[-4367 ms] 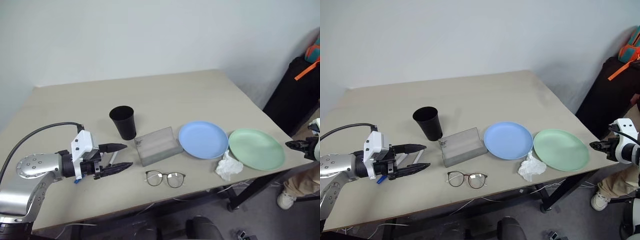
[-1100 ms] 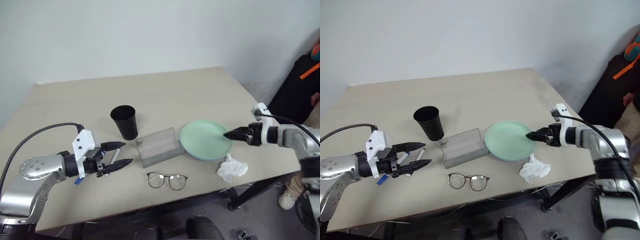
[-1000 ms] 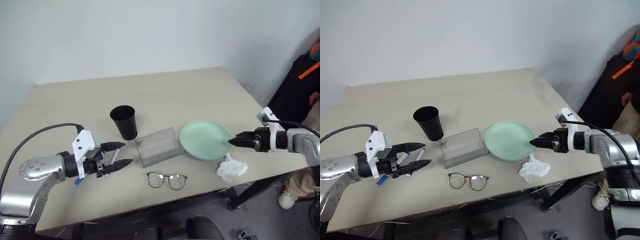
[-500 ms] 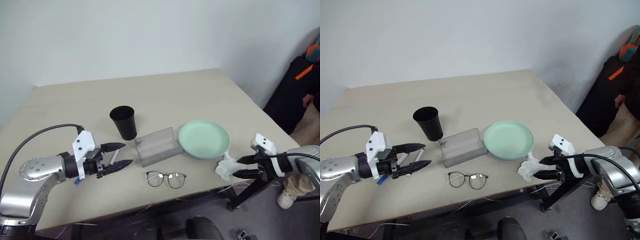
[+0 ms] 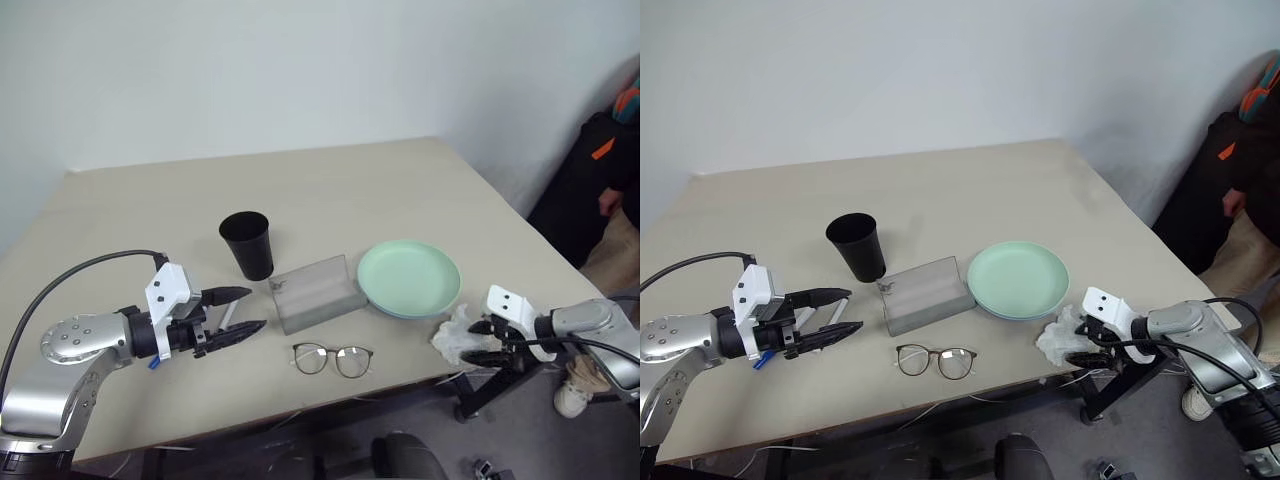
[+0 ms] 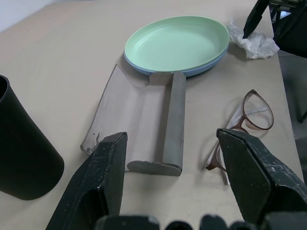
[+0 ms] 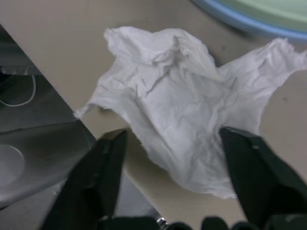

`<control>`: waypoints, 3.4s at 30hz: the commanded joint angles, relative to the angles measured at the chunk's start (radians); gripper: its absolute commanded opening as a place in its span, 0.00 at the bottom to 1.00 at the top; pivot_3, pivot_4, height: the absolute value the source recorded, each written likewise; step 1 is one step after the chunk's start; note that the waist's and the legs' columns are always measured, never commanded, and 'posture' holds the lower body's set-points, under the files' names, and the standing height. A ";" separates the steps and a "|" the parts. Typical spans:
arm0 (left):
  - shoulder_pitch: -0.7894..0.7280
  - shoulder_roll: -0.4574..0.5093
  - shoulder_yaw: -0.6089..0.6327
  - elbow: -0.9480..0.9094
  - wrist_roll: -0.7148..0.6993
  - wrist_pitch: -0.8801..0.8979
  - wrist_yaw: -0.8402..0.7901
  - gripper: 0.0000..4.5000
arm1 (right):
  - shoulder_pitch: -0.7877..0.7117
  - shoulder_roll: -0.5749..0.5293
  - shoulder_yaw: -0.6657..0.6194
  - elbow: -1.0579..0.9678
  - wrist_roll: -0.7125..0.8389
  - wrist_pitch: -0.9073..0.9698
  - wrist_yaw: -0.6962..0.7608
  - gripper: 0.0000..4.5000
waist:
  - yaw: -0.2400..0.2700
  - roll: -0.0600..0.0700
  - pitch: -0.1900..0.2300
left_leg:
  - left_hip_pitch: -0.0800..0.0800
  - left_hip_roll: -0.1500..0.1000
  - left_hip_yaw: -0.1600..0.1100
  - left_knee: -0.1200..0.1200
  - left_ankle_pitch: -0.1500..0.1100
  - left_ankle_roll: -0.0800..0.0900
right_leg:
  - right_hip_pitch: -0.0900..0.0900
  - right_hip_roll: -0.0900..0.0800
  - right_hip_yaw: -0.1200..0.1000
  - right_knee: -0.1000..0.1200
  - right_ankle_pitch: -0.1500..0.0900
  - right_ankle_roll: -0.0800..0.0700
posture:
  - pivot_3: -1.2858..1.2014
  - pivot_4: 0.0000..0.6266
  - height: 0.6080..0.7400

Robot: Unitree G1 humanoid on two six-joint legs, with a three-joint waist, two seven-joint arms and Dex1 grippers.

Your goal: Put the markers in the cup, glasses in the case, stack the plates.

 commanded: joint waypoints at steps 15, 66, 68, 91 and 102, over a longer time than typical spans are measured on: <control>-0.015 -0.002 0.008 0.008 0.002 -0.034 -0.002 0.70 | -0.036 -0.055 -0.047 0.023 -0.009 -0.070 0.073 0.01 | 0.001 -0.002 0.000 | 0.000 0.000 0.000 0.000 0.000 0.000 | 0.000 0.000 0.000 0.000 0.000 0.000 | 0.52 0.00 1.00; -0.380 0.034 -0.276 0.305 0.182 -0.140 -0.204 0.70 | -0.230 0.071 -0.198 -0.043 0.225 0.026 0.203 0.58 | 0.000 -0.002 -0.001 | 0.000 0.001 0.003 0.000 0.002 -0.003 | 0.000 0.001 -0.003 0.001 0.003 -0.004 | 0.52 0.00 1.00; -0.457 0.012 -0.337 0.363 0.215 -0.171 -0.249 0.70 | -0.207 0.073 -0.190 -0.072 0.229 0.038 0.187 0.58 | 0.001 -0.002 -0.001 | 0.001 0.000 0.003 0.001 0.002 -0.003 | 0.001 0.001 -0.003 0.001 0.003 -0.004 | 0.52 0.00 1.00; -0.810 -0.204 -0.729 0.628 0.359 -0.337 -0.567 0.70 | -0.163 0.103 -0.144 -0.190 0.241 0.111 0.058 0.99 | 0.002 -0.002 -0.001 | -0.011 -0.001 -0.002 0.014 -0.002 0.015 | -0.003 0.002 -0.001 0.000 0.007 0.002 | 0.52 0.00 1.00; -0.856 -0.224 -0.841 0.659 0.350 -0.303 -0.567 0.61 | -0.130 0.105 -0.147 -0.203 0.240 0.123 0.007 1.00 | 0.001 -0.002 -0.001 | -0.012 -0.001 -0.001 0.016 -0.003 0.018 | -0.002 0.001 0.001 -0.001 0.009 0.005 | 0.52 0.00 1.00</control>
